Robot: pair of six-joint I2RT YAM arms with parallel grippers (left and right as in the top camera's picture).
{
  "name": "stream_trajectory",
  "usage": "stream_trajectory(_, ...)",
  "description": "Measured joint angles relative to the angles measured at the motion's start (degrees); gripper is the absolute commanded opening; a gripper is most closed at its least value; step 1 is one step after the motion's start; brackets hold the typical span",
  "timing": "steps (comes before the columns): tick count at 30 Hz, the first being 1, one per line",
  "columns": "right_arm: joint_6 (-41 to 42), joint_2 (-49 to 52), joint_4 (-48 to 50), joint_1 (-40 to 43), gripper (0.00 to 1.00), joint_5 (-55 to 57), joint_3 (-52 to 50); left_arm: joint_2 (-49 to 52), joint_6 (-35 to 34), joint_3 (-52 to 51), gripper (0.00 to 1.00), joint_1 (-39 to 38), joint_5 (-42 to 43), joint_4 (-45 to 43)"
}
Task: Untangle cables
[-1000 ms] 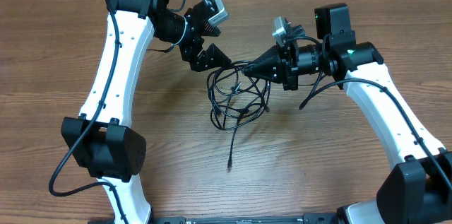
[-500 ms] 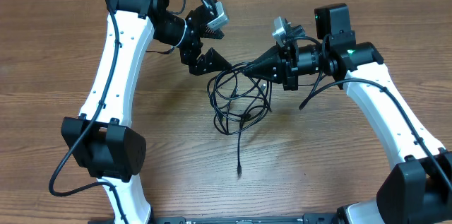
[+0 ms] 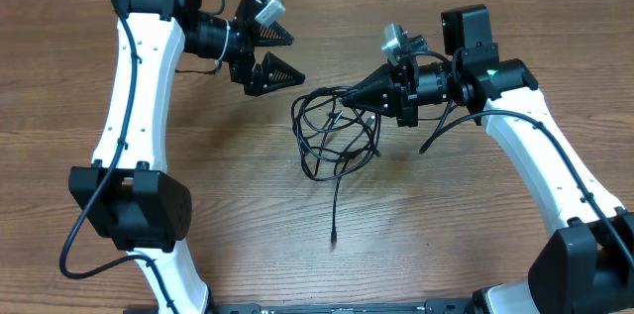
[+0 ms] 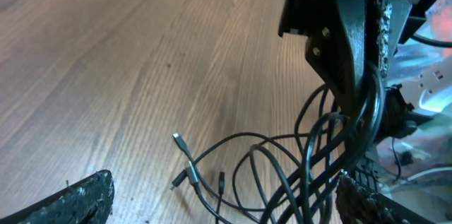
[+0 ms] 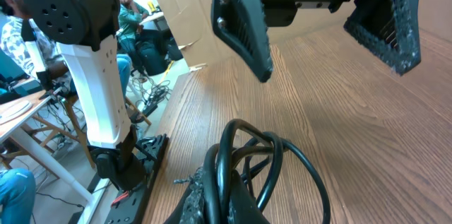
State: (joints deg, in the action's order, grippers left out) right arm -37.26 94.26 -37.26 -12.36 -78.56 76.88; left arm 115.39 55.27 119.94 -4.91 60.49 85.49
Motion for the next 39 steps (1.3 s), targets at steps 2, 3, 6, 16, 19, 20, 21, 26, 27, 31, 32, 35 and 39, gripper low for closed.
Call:
stream_trajectory(2,0.0,0.0,0.0,0.0,0.04,0.0,0.0,0.0,0.1,0.0,1.00,-1.1,-0.8,0.1)
stream_trajectory(3,0.0,0.0,0.0,0.0,0.04,0.0,0.0,0.0,0.2,0.0,1.00,-1.7,-1.3,0.1)
stream_trajectory(6,0.0,0.0,0.0,0.0,0.04,0.0,0.0,0.0,0.4,0.0,1.00,-3.9,-2.8,0.0)
stream_trajectory(16,0.0,0.0,-0.1,0.0,0.04,0.6,0.0,0.0,1.1,0.0,0.99,-7.1,-7.8,-0.3)
stream_trajectory(19,0.0,0.0,-0.1,0.0,0.04,0.6,0.0,0.0,1.3,0.0,1.00,-7.1,-8.4,-0.3)
stream_trajectory(20,0.0,0.0,-0.1,0.0,0.04,0.5,0.0,0.0,1.4,0.0,1.00,-7.1,-8.5,-0.3)
stream_trajectory(21,0.0,0.0,-0.1,0.0,0.04,0.5,0.0,0.0,1.5,0.0,1.00,-7.1,-8.7,-0.3)
stream_trajectory(26,0.0,0.0,-0.1,0.0,0.04,0.5,0.0,0.0,1.6,0.0,0.95,-7.1,-9.1,0.3)
stream_trajectory(27,0.0,0.0,-0.1,0.0,0.04,0.5,0.0,0.0,1.7,0.0,0.98,-7.1,-9.4,0.7)
stream_trajectory(31,0.0,0.0,-0.1,0.0,0.04,0.5,0.0,0.0,1.9,0.0,1.00,-7.1,-11.4,2.0)
stream_trajectory(32,0.0,0.0,-0.1,0.0,0.04,0.5,0.0,0.0,2.0,0.0,1.00,-7.1,-12.1,2.3)
stream_trajectory(35,0.0,0.0,-0.1,0.0,0.04,0.5,0.0,0.0,2.0,0.0,1.00,-7.1,-14.3,3.0)
stream_trajectory(39,0.0,0.0,-0.1,0.0,0.04,0.5,0.0,0.0,1.6,0.0,1.00,-7.1,-18.5,3.3)
